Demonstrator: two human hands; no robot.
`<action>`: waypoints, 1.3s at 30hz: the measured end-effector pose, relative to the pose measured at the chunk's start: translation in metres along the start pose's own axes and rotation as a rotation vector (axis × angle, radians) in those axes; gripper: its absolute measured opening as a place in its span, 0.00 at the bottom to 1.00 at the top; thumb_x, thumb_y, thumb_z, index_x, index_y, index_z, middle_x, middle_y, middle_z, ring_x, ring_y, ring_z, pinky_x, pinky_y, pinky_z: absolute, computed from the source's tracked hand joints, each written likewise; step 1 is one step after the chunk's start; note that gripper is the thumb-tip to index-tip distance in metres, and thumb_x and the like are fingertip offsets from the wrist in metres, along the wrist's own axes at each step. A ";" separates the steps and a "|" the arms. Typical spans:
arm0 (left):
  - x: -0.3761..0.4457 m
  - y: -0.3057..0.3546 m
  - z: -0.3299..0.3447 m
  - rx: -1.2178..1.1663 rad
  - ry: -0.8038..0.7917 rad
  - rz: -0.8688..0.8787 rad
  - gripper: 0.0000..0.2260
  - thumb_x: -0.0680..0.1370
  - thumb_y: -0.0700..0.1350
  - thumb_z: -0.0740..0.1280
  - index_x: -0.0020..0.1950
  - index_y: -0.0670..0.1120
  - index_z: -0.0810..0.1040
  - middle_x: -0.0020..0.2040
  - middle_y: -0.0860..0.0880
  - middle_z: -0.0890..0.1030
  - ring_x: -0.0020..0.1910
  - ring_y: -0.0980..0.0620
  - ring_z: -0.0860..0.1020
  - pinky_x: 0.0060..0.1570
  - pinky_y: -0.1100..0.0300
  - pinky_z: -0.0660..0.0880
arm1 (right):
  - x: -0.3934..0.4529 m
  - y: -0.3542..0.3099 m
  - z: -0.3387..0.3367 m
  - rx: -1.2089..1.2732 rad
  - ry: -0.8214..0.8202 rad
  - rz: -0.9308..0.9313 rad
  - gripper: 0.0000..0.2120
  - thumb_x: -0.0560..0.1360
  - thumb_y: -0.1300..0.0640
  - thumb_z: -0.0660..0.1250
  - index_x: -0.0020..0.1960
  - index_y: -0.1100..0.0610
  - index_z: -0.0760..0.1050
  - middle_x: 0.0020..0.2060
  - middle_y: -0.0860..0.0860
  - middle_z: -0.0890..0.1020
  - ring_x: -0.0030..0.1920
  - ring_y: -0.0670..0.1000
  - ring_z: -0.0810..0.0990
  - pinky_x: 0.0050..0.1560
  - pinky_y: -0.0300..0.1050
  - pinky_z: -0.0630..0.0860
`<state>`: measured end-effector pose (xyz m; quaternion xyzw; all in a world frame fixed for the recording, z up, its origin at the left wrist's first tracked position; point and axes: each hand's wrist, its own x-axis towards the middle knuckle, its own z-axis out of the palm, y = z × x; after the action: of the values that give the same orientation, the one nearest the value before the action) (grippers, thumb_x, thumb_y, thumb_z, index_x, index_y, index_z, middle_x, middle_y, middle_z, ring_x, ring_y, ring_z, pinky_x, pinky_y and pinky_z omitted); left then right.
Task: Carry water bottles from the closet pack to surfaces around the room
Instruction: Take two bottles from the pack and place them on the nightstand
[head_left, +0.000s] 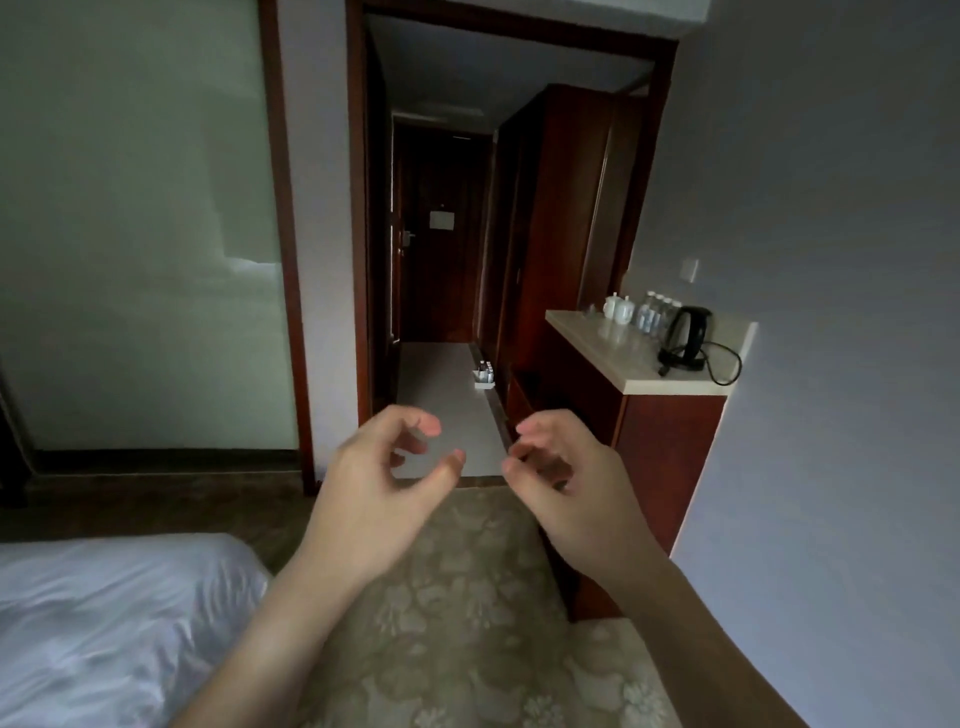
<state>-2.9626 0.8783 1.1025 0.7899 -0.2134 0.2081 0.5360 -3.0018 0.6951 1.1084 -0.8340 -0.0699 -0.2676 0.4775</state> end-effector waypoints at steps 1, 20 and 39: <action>0.022 -0.012 0.006 0.002 -0.010 -0.001 0.09 0.71 0.53 0.72 0.50 0.57 0.78 0.47 0.56 0.81 0.48 0.61 0.78 0.47 0.65 0.74 | 0.021 0.010 0.004 -0.003 0.011 0.010 0.11 0.73 0.58 0.73 0.52 0.49 0.76 0.44 0.45 0.83 0.42 0.44 0.80 0.41 0.31 0.74; 0.464 -0.275 0.166 0.067 0.029 -0.029 0.09 0.71 0.54 0.70 0.50 0.56 0.78 0.48 0.58 0.81 0.51 0.59 0.79 0.49 0.64 0.75 | 0.496 0.296 0.122 0.113 -0.029 -0.053 0.12 0.73 0.55 0.73 0.53 0.47 0.75 0.44 0.45 0.82 0.44 0.44 0.81 0.45 0.36 0.75; 0.945 -0.590 0.308 -0.087 -0.099 -0.007 0.08 0.72 0.47 0.73 0.49 0.54 0.78 0.48 0.55 0.81 0.49 0.55 0.80 0.51 0.55 0.78 | 0.965 0.543 0.264 0.017 0.053 0.102 0.10 0.72 0.56 0.73 0.51 0.48 0.76 0.44 0.47 0.82 0.43 0.45 0.80 0.44 0.38 0.78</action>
<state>-1.8242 0.6793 1.0779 0.7758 -0.2458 0.1575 0.5594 -1.8817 0.4912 1.0858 -0.8250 -0.0171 -0.2641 0.4992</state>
